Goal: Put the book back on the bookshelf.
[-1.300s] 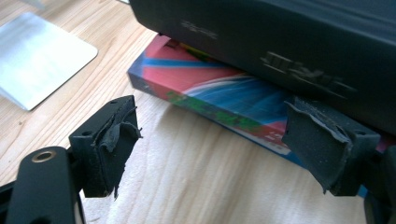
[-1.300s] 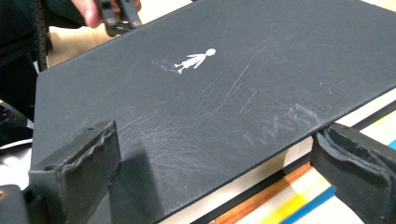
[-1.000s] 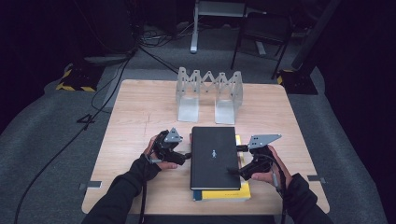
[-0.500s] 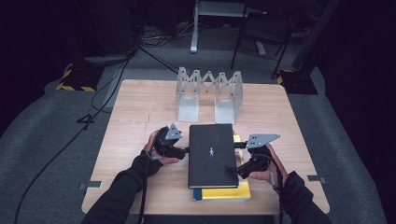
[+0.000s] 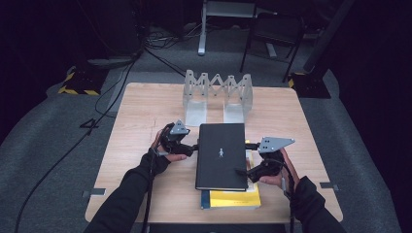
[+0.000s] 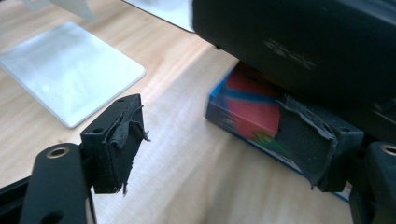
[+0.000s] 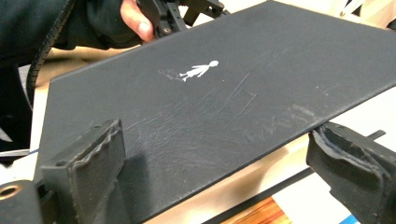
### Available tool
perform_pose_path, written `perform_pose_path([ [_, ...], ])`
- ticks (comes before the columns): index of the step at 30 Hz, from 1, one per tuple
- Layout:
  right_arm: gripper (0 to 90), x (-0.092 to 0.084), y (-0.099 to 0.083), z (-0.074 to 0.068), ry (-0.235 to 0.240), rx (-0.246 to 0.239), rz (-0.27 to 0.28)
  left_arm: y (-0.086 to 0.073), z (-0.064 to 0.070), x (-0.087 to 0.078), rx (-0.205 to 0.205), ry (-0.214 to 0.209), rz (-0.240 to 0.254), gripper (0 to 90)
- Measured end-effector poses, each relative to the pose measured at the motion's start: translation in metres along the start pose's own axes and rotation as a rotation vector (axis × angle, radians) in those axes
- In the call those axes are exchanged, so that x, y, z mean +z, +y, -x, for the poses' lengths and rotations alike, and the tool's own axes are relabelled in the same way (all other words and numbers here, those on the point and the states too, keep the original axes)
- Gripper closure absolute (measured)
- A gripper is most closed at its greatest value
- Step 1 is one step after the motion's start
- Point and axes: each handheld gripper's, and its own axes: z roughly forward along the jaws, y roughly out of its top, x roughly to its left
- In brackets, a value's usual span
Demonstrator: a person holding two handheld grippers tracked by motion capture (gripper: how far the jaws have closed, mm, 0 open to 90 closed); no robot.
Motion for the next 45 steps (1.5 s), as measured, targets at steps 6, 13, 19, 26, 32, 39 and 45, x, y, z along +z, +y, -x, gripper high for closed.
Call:
perform_pose_path([
  [6,5.3,-0.006,0.003,0.001,-0.029,-0.020,0.034,0.010,-0.005,0.011,0.006,-0.001,-0.004,23.2],
  [13,5.4,-0.014,0.006,0.003,-0.062,-0.054,0.053,0.014,-0.011,0.019,-0.028,-0.118,0.026,39.4],
  [19,5.5,-0.013,0.007,0.003,-0.065,-0.070,0.040,0.022,-0.016,0.028,-0.054,-0.054,0.001,36.0],
  [26,5.6,-0.016,0.012,-0.002,-0.074,-0.111,0.056,0.026,-0.025,0.032,-0.104,-0.110,0.038,37.5],
  [32,7.4,-0.017,0.014,-0.010,-0.108,-0.200,0.041,0.037,-0.025,0.017,-0.104,-0.157,0.135,46.7],
  [39,21.2,-0.024,0.009,-0.010,-0.156,-0.210,0.082,0.064,-0.010,-0.002,-0.021,-0.068,0.068,57.2],
  [45,27.2,-0.026,0.009,-0.008,-0.179,-0.208,0.111,0.078,-0.005,-0.011,0.012,-0.115,0.094,69.5],
])
